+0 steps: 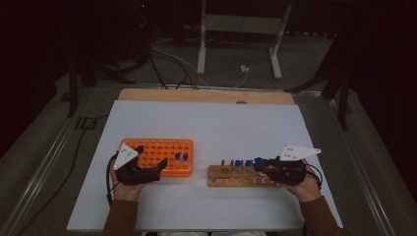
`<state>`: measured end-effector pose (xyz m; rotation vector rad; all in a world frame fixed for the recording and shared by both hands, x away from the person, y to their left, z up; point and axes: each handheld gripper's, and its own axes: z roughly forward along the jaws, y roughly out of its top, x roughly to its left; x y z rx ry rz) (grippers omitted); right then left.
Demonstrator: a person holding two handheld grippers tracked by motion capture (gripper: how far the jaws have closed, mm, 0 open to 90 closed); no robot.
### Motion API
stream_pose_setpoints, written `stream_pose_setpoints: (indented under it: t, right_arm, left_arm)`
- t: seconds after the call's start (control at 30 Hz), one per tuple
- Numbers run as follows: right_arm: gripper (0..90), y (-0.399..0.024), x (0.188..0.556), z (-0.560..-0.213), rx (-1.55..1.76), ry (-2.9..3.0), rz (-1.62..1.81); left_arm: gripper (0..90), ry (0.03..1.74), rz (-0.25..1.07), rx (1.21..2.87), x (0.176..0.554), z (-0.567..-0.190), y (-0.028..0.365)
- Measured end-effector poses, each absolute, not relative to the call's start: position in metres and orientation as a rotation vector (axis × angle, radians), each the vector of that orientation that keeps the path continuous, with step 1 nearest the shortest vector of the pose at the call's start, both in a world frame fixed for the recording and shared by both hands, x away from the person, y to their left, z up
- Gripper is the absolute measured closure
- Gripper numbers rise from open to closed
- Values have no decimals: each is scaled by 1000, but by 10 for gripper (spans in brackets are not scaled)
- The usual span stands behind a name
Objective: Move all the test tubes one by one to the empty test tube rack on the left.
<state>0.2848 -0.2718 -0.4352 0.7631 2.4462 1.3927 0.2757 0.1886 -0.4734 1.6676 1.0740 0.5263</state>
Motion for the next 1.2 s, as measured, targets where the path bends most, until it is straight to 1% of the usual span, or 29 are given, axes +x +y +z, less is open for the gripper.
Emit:
stream_pose_setpoints:
  t: [0.63,0.93,1.2]
  right_arm:
    - [768,-281,284,-410,780,2400,1458]
    - [768,-281,286,-404,783,2387,1467]
    - [769,-286,287,-394,787,2346,1486]
  left_arm:
    - [7,1072,535,1680,277,-474,186]
    - [7,1067,543,1681,276,-474,185]
    - [7,1069,581,1643,275,-466,186]
